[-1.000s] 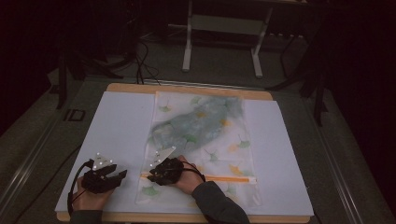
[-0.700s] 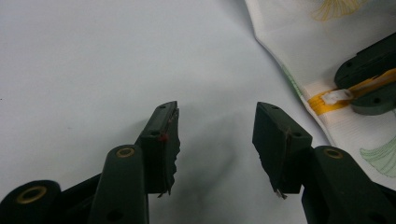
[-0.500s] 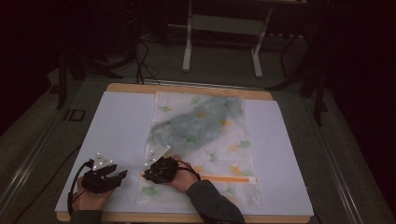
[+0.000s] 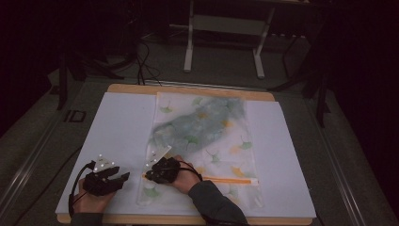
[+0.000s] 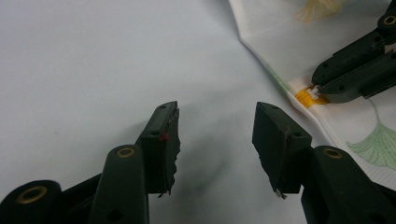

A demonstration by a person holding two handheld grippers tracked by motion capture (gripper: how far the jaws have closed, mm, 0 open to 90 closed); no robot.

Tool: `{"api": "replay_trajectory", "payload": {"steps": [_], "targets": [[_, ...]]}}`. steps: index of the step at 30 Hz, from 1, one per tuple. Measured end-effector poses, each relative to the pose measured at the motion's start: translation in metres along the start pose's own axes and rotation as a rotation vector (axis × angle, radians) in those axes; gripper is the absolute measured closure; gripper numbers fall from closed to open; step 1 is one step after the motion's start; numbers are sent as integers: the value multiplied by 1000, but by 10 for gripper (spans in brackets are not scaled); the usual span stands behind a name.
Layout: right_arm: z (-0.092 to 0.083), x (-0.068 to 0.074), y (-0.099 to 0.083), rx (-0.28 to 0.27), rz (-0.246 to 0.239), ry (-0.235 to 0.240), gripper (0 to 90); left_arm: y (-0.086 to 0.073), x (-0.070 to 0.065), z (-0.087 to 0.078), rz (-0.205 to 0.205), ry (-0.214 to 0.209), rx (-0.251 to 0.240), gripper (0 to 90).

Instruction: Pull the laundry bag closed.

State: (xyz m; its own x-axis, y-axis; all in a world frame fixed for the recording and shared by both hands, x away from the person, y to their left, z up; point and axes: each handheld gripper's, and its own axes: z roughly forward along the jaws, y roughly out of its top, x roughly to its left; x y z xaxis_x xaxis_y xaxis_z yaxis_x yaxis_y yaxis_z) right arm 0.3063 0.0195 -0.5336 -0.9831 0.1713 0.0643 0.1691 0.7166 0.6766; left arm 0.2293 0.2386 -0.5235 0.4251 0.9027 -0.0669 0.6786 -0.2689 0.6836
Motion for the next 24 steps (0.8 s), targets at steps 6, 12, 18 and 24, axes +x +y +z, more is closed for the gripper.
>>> {"api": "replay_trajectory", "payload": {"steps": [6, 12, 18, 24], "targets": [[-1, 2, 1, 4, -13, -6, 881, 2, -5, -1, 13, -17, 3, 519], [2, 0, 1, 11, -8, 0, 877, 2, -6, -1, 18, -26, 7, 519], [5, 0, 1, 13, 12, 13, 865, 2, -7, 0, 21, -35, 10, 519], [4, 2, 2, 24, 0, 2, 900, 2, -8, -1, 24, -46, 10, 525]]}}
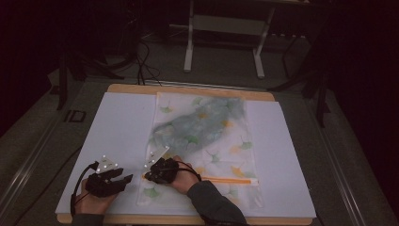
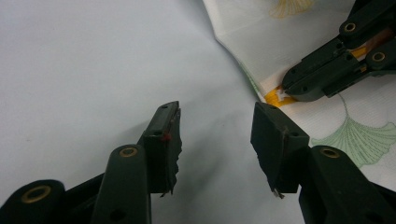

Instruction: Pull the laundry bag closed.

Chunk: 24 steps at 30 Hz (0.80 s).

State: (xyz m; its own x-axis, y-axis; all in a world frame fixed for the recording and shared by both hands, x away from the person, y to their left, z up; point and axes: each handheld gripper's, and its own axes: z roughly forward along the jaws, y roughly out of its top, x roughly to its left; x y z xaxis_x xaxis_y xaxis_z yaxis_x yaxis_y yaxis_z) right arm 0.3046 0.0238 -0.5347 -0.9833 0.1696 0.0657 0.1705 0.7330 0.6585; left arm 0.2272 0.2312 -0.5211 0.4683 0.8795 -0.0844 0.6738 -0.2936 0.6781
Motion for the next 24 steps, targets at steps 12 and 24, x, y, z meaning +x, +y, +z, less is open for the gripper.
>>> {"api": "replay_trajectory", "payload": {"steps": [12, 24], "targets": [[-8, 2, 1, -11, -18, -10, 900, 2, -6, 0, 20, -36, 8, 539], [-14, 2, 3, -20, -25, -22, 900, 4, -13, 1, 32, -82, 7, 547]]}}
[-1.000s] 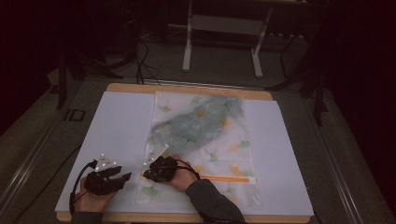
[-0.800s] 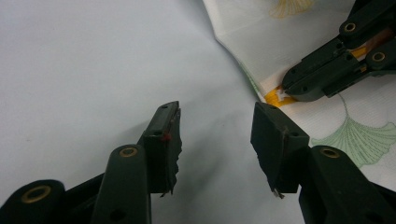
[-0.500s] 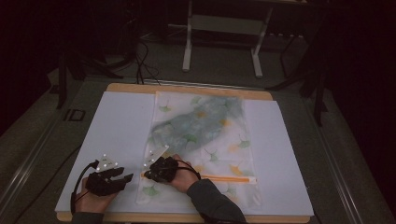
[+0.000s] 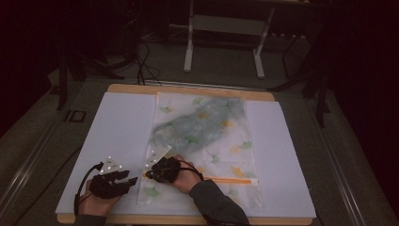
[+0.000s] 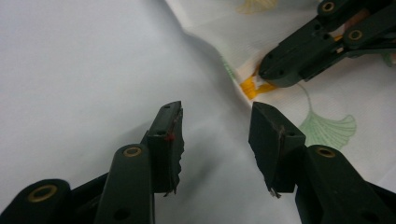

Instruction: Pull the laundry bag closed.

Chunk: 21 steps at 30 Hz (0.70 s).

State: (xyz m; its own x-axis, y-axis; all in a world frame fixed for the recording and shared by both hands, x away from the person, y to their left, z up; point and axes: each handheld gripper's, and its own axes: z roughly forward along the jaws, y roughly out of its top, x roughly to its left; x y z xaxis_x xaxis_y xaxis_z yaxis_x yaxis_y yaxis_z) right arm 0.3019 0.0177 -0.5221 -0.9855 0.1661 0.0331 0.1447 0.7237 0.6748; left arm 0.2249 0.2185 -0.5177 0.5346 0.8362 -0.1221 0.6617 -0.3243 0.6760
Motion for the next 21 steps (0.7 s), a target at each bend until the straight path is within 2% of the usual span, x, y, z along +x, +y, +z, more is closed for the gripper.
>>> {"api": "replay_trajectory", "payload": {"steps": [12, 21], "targets": [[-7, 0, 4, -16, -18, -6, 900, 6, -10, 12, 19, -60, 24, 604], [-12, 1, 7, -29, -25, 1, 900, 9, -8, 22, 3, -114, 31, 669]]}}
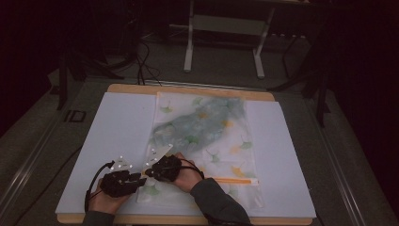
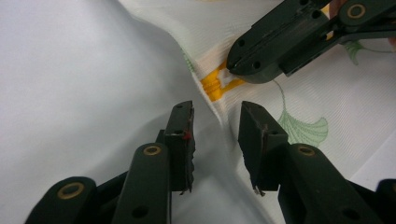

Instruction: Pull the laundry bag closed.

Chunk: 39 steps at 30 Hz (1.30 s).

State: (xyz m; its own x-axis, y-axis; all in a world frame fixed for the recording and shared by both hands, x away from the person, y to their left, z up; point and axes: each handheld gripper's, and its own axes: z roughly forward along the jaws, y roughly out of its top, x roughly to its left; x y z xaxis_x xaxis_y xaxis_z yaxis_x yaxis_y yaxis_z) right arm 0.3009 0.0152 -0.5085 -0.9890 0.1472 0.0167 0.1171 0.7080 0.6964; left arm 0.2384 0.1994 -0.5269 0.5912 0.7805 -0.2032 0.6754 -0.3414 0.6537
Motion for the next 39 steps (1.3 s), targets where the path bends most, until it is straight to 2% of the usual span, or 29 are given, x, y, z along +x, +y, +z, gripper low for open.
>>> {"api": "replay_trajectory", "payload": {"steps": [5, 9, 15, 22, 39], "targets": [[-1, 0, 1, -3, 3, 3, 900, 2, 1, 4, 4, -23, 0, 697], [-2, 0, 1, -5, 4, 11, 900, 2, 2, 7, 1, -35, -3, 747], [-5, -2, 0, -2, 9, 23, 900, 2, 1, 8, 22, -44, -4, 855], [-5, -4, -3, 4, 4, 24, 900, 2, -1, 7, 51, -37, -9, 875], [-6, -12, -22, 46, 30, 2, 900, 1, 1, 2, 34, -47, -34, 879]]}}
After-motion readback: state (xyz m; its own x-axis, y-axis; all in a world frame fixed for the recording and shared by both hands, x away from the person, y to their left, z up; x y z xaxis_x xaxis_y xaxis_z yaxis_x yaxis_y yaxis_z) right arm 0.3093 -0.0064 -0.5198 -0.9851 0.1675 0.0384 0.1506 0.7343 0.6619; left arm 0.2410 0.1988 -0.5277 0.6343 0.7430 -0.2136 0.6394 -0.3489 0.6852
